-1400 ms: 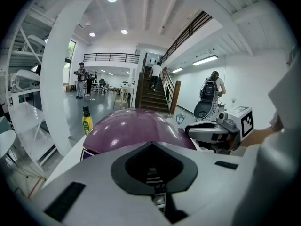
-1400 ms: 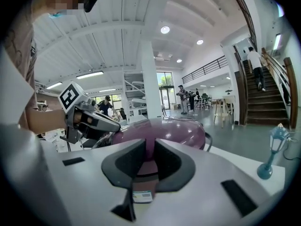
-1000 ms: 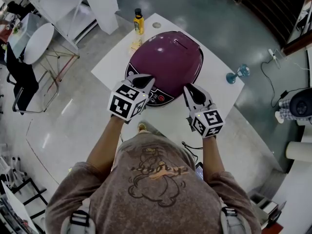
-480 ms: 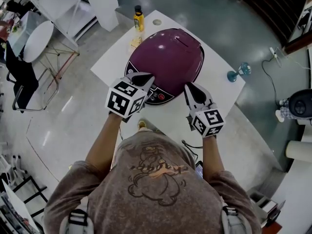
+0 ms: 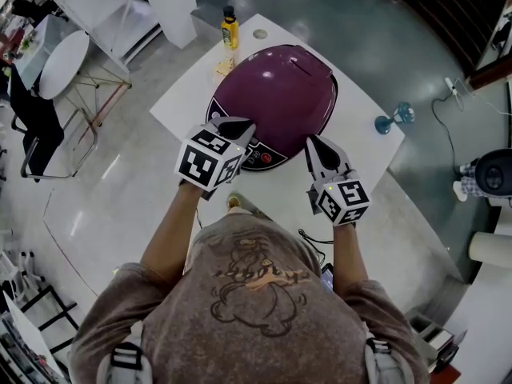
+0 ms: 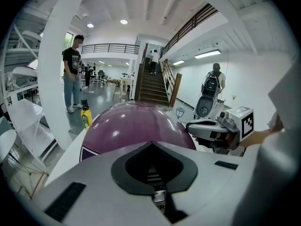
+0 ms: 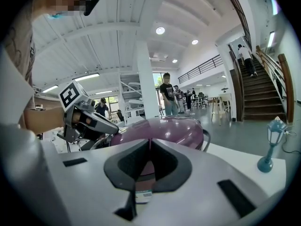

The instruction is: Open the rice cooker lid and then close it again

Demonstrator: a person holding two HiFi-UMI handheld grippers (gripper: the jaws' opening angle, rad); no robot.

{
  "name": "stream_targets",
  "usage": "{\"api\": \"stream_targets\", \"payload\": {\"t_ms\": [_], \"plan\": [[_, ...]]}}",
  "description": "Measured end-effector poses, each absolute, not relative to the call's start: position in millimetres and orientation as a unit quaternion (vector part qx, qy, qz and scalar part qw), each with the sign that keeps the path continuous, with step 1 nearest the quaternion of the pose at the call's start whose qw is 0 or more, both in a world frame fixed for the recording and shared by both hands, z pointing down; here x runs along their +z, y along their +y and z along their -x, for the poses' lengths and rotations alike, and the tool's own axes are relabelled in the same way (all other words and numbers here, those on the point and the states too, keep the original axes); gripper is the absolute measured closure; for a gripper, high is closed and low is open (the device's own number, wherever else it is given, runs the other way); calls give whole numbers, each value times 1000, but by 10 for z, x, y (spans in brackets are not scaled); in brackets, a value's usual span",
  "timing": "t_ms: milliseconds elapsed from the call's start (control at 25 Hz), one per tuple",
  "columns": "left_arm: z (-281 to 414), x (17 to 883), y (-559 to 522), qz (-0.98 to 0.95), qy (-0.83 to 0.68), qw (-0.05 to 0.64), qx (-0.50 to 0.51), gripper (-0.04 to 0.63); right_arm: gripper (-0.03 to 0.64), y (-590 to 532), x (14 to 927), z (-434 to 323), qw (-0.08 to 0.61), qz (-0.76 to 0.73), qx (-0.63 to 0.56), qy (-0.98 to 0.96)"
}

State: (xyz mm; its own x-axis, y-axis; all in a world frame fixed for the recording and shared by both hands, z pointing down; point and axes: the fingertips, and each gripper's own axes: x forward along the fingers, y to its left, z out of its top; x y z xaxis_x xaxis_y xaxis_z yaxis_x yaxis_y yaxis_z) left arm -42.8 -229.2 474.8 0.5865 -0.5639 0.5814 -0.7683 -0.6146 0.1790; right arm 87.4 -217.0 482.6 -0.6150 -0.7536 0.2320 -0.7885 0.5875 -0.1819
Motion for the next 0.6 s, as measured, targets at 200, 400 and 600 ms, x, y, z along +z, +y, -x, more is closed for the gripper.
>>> {"api": "stream_targets", "payload": {"t_ms": [200,400,600], "plan": [[443,4750,-2283,-868,-383,213,233,577,627,-2164,4837,-865,63,-436,139,-887],[461,4754,-2284,-866,-386,234,216,575,630,-2162,4845,-864,56,-439,148,-884],[457,4746,-2299,-860,-400,237,211,575,629,-2182,4839,-877,60,-434,155,-886]]}}
